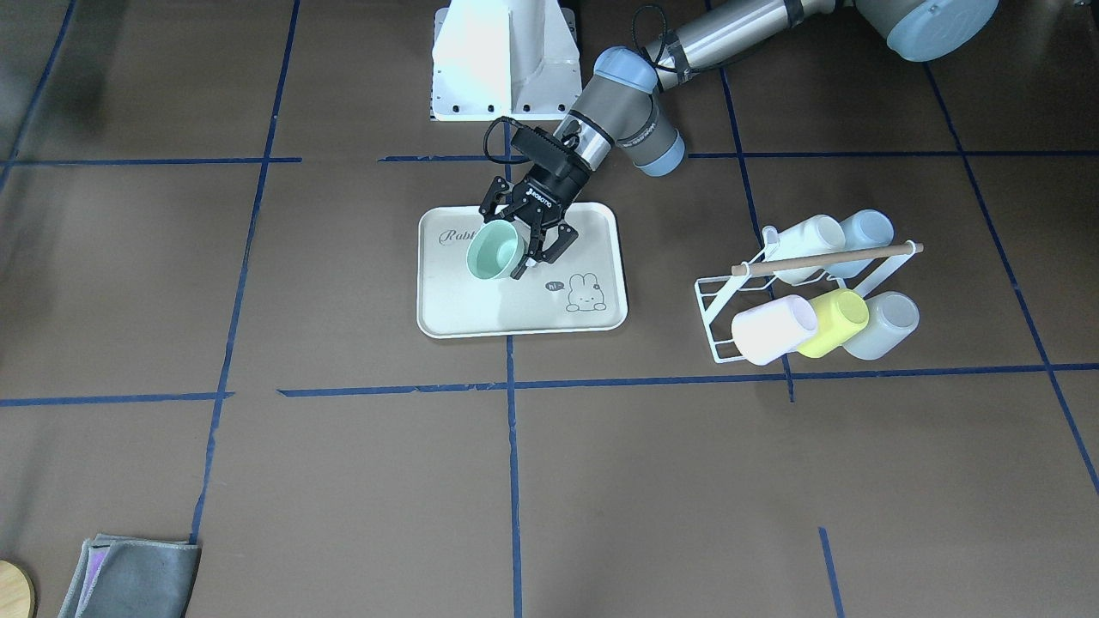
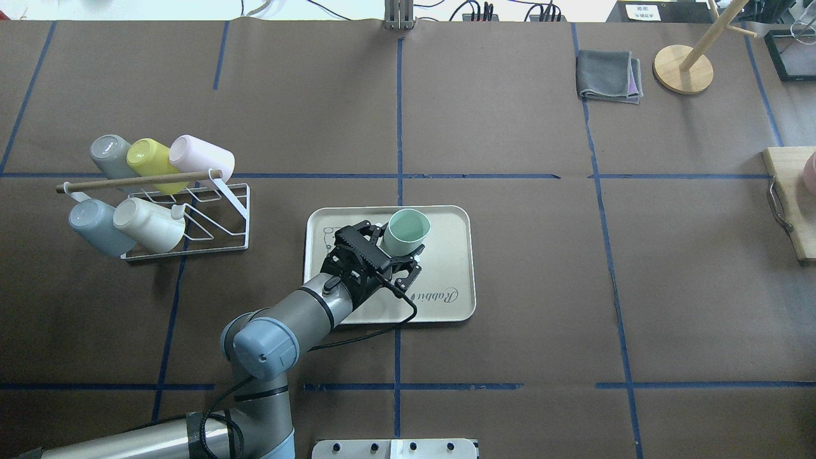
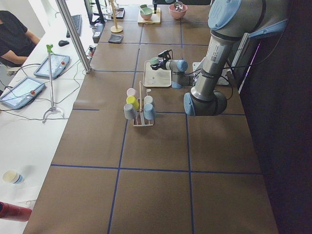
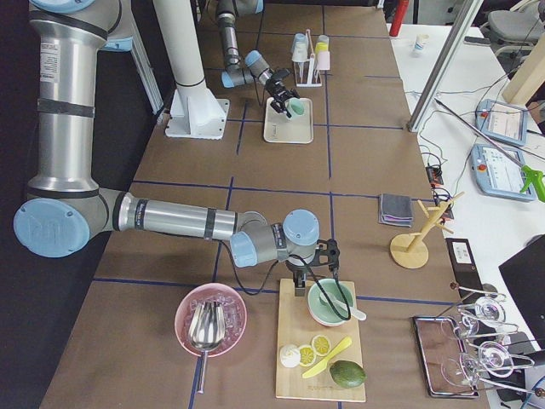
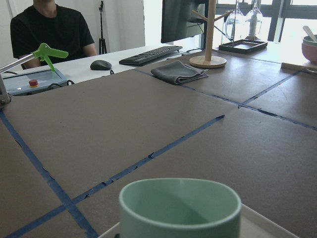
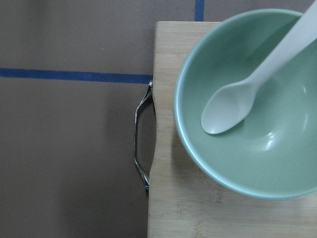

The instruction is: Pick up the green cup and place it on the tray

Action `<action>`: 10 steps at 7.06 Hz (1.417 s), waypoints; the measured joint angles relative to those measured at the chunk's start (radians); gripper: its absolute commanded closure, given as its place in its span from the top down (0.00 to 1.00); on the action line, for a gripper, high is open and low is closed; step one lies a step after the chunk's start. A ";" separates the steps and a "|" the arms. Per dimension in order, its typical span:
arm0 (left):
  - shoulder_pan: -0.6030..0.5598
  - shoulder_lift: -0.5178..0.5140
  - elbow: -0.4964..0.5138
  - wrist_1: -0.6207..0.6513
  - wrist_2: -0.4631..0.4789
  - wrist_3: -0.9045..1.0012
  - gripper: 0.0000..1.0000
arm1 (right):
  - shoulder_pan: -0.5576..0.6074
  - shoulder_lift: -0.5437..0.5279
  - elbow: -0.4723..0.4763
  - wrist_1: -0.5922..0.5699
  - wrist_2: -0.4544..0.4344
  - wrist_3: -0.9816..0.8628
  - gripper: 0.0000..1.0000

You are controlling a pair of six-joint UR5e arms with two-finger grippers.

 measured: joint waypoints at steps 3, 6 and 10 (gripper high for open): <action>-0.009 0.001 0.004 0.002 -0.001 0.049 0.98 | -0.001 0.002 -0.001 -0.002 -0.001 0.000 1.00; -0.011 0.000 0.004 0.001 -0.002 0.068 1.00 | -0.001 0.004 -0.001 -0.006 -0.001 0.000 1.00; -0.032 -0.005 -0.048 0.006 -0.012 0.065 1.00 | -0.001 0.004 -0.003 -0.006 0.000 0.000 1.00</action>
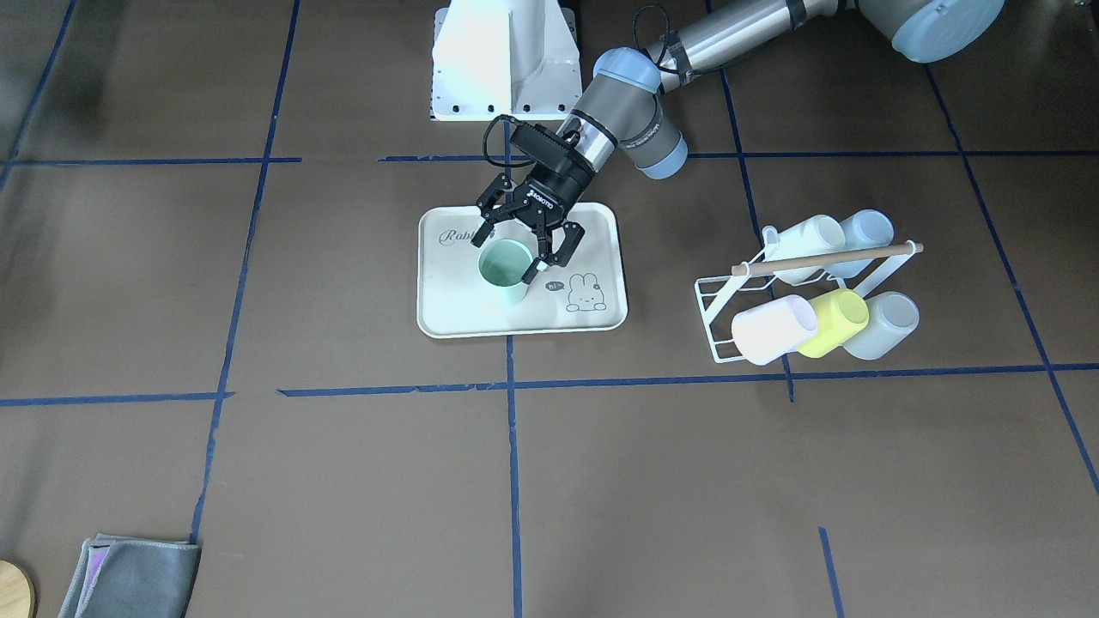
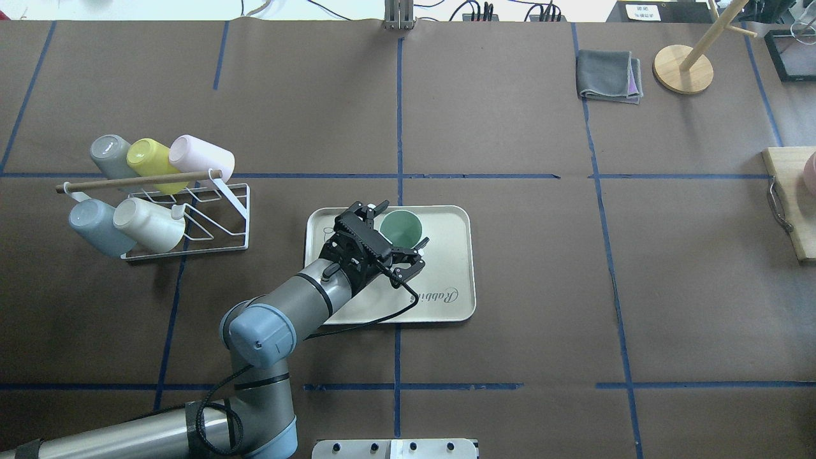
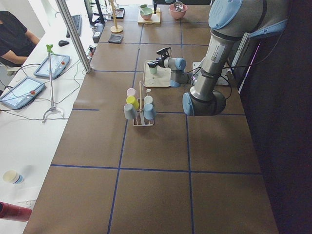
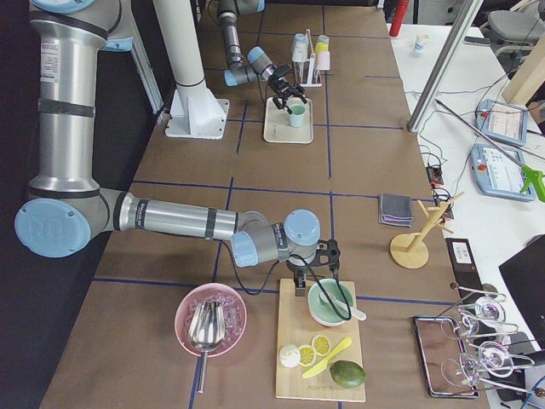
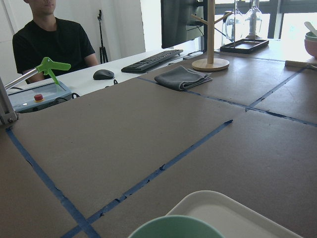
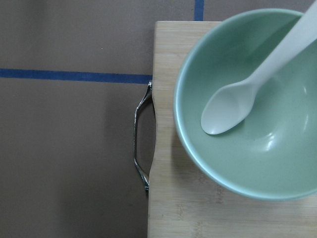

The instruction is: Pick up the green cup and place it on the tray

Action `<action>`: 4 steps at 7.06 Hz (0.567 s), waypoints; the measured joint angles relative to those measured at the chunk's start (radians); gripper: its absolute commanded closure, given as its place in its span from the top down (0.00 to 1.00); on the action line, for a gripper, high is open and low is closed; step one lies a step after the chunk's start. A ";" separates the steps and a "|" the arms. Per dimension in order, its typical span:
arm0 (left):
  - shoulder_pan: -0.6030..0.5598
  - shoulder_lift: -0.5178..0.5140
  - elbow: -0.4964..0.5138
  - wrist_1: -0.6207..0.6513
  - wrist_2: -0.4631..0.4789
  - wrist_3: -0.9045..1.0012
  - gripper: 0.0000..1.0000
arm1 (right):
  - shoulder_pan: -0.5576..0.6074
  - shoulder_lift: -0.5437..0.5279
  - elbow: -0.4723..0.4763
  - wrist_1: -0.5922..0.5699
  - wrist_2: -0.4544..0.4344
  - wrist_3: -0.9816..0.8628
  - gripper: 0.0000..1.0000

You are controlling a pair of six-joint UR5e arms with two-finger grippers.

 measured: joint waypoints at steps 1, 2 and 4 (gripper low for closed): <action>-0.014 0.000 -0.033 0.016 -0.010 -0.002 1.00 | 0.000 0.000 -0.001 0.001 0.000 0.000 1.00; -0.044 0.004 -0.093 0.061 -0.048 -0.007 1.00 | 0.000 0.001 -0.003 0.001 0.000 0.000 1.00; -0.142 0.044 -0.262 0.237 -0.198 -0.071 1.00 | 0.000 0.002 -0.002 0.003 0.001 -0.001 1.00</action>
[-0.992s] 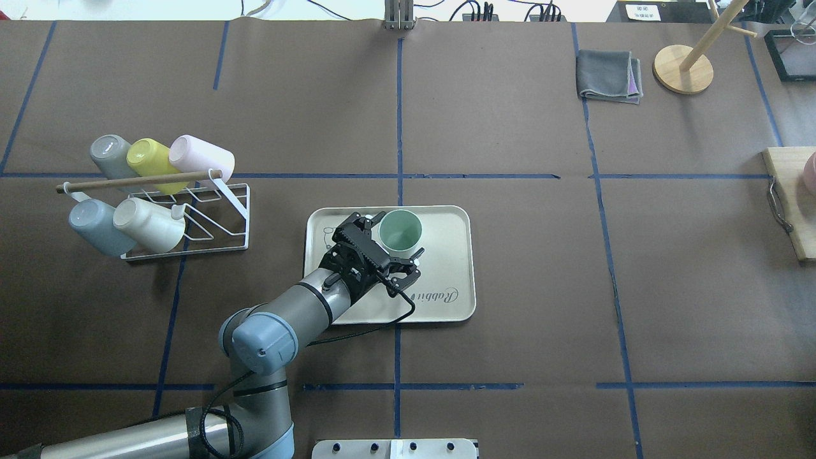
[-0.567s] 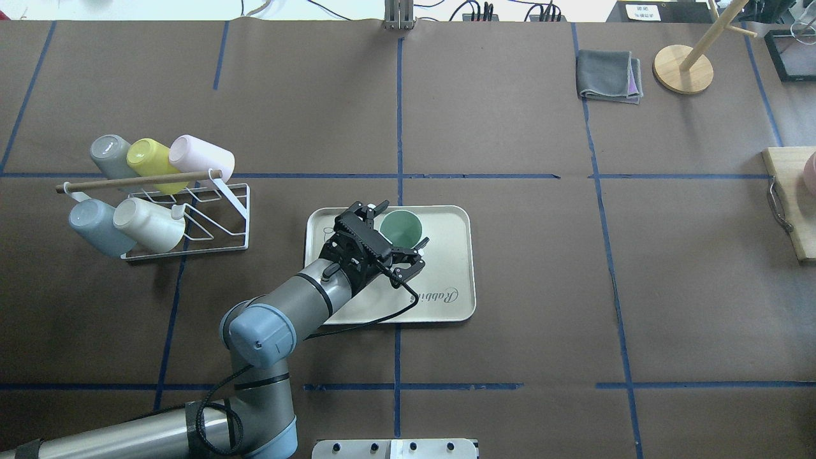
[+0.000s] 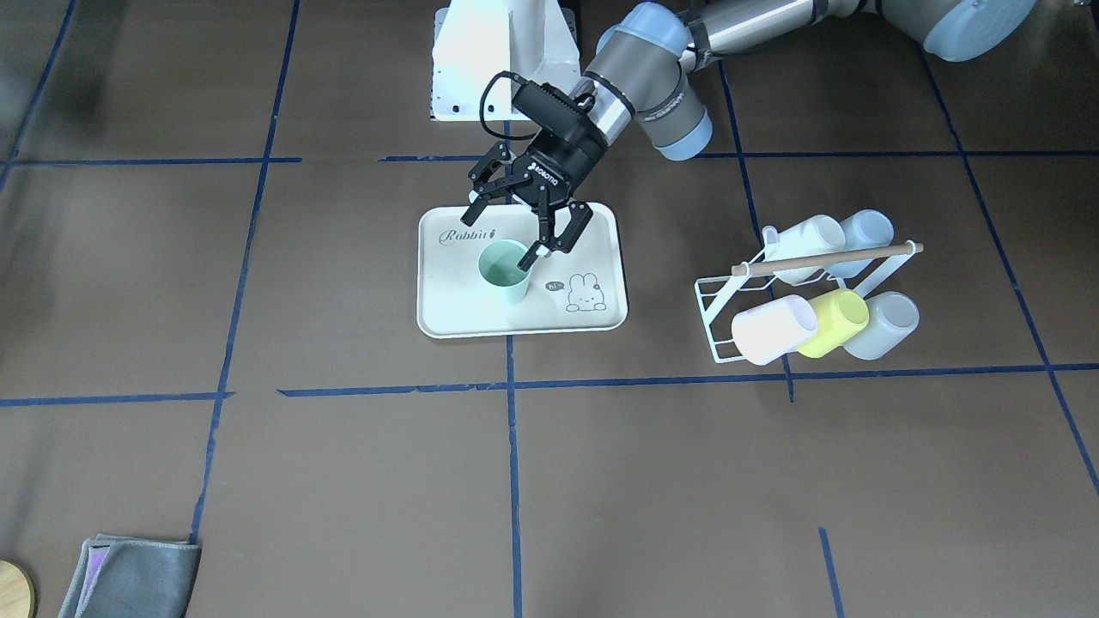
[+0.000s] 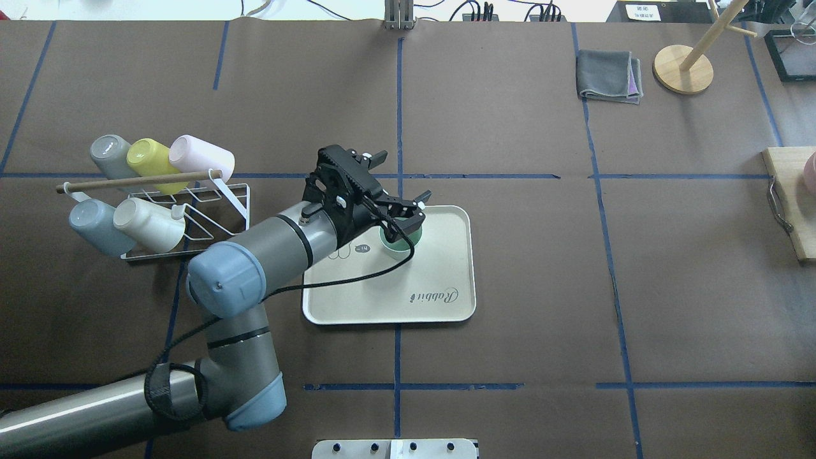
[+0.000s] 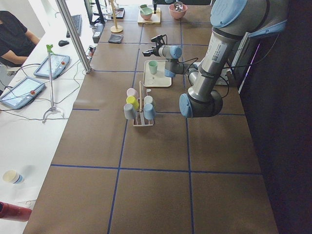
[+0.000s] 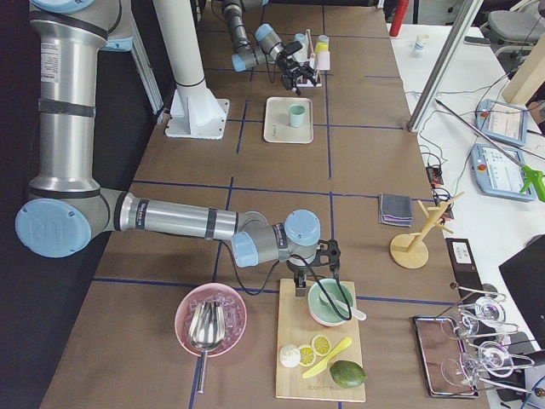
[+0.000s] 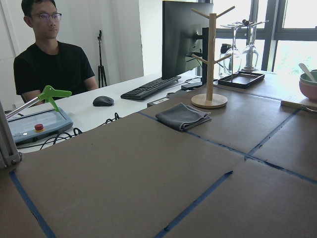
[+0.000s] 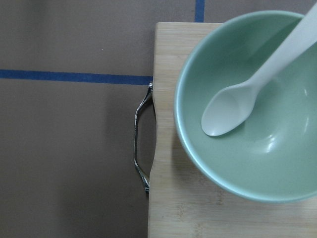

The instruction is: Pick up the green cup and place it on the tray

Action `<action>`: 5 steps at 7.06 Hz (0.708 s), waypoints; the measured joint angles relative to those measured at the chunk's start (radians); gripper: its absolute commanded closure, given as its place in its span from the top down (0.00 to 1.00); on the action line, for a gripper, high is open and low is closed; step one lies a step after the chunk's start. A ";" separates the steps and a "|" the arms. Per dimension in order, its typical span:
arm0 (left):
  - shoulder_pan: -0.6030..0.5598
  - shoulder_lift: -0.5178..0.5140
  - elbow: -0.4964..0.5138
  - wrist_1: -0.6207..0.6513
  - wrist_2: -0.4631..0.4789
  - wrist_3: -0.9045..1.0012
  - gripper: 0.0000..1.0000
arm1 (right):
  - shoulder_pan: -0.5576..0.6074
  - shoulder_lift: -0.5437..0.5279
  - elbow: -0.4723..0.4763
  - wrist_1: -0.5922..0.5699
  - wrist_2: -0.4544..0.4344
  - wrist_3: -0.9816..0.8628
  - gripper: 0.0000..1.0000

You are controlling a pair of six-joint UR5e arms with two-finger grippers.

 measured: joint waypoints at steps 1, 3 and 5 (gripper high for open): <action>-0.072 0.043 -0.078 0.086 -0.111 -0.033 1.00 | 0.000 0.001 0.000 0.003 0.000 0.000 1.00; -0.313 0.113 -0.206 0.334 -0.461 -0.095 0.99 | -0.001 0.007 -0.004 0.004 -0.004 -0.001 1.00; -0.626 0.170 -0.226 0.567 -0.874 -0.092 0.99 | -0.002 0.012 0.000 0.009 0.000 -0.001 1.00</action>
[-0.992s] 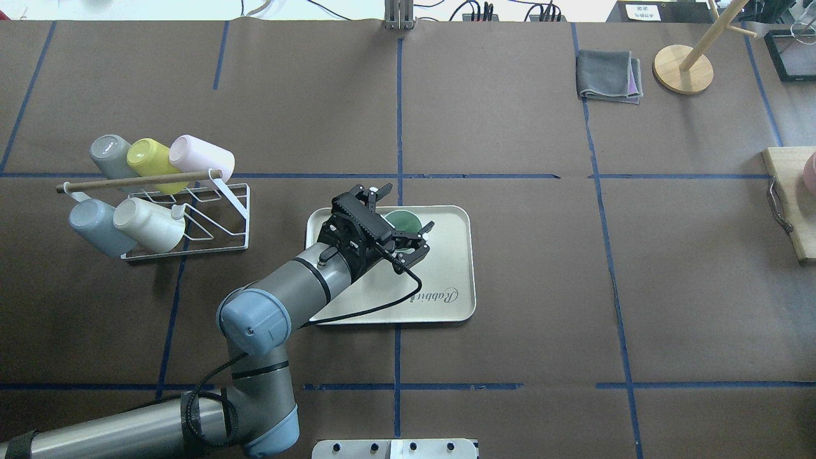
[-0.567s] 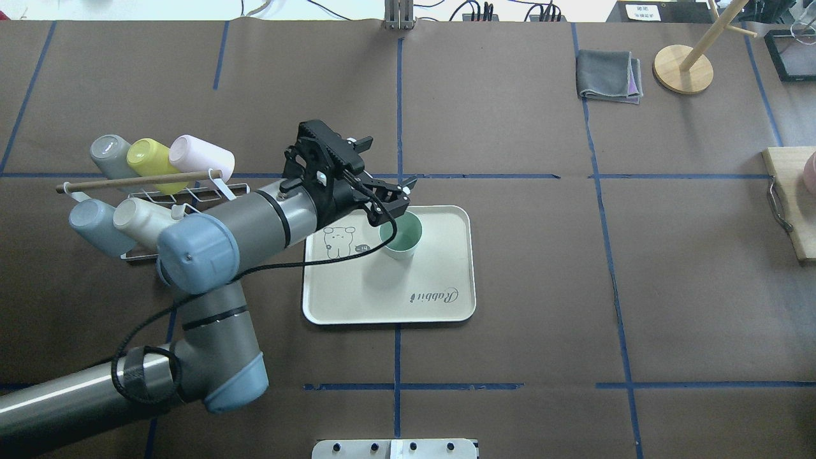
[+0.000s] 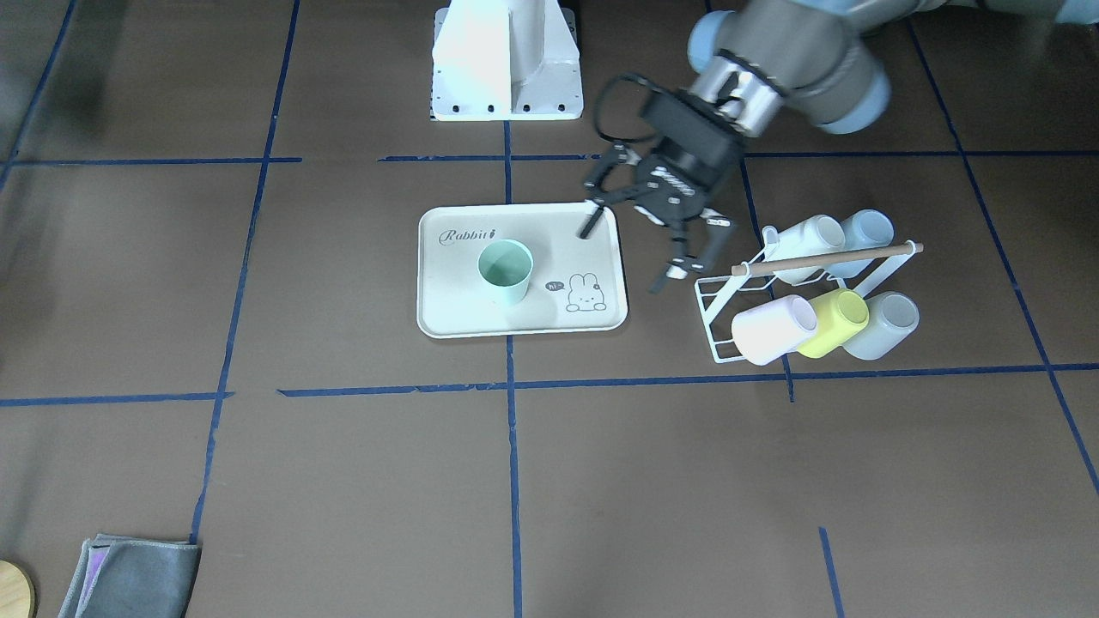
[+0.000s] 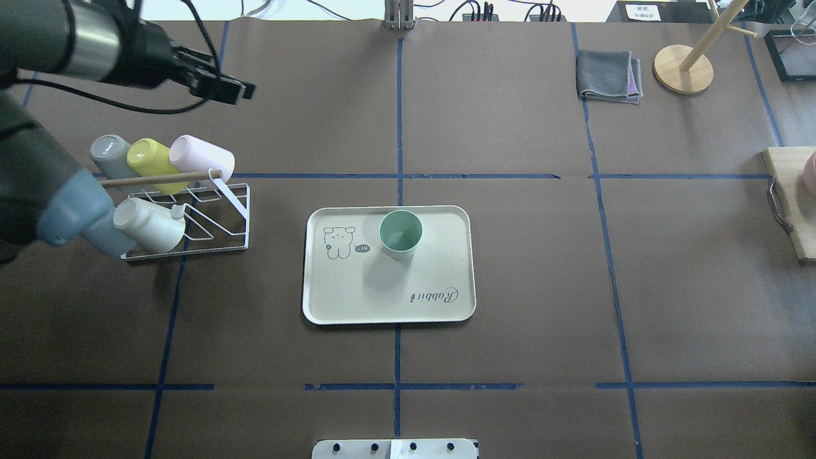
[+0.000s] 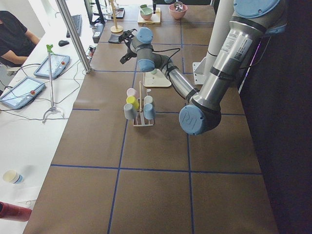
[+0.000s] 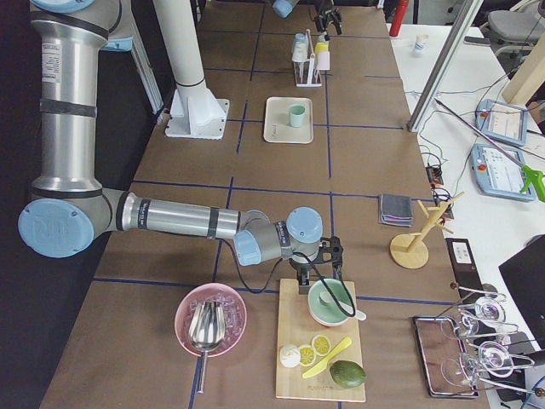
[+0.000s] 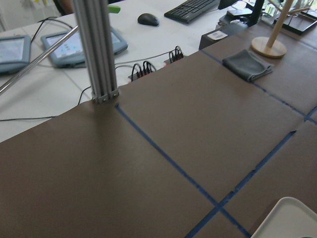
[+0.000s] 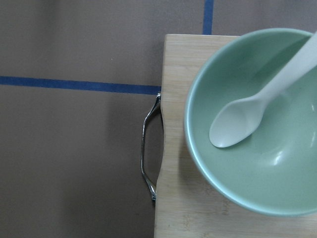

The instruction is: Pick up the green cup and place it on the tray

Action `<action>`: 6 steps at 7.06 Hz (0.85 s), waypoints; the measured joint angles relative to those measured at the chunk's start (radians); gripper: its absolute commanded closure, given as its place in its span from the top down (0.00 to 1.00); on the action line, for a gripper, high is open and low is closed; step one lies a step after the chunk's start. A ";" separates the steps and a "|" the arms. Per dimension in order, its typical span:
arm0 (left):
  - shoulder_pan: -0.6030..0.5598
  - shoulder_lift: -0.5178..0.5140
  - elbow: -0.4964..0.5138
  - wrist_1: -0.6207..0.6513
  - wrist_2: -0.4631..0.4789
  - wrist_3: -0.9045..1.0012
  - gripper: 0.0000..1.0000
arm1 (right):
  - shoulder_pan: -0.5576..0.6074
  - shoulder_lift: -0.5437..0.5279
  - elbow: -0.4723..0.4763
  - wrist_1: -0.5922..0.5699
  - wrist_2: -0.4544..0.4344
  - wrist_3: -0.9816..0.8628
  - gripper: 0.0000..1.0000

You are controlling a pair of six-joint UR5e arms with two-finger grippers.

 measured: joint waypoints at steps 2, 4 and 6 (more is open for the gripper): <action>-0.253 0.122 0.080 0.089 -0.265 0.074 0.99 | 0.000 0.004 0.000 0.000 0.010 0.000 1.00; -0.406 0.217 0.227 0.154 -0.315 0.332 1.00 | 0.003 0.002 -0.001 0.001 0.017 0.000 1.00; -0.476 0.280 0.299 0.365 -0.261 0.536 1.00 | 0.004 0.002 0.000 0.001 0.019 0.000 1.00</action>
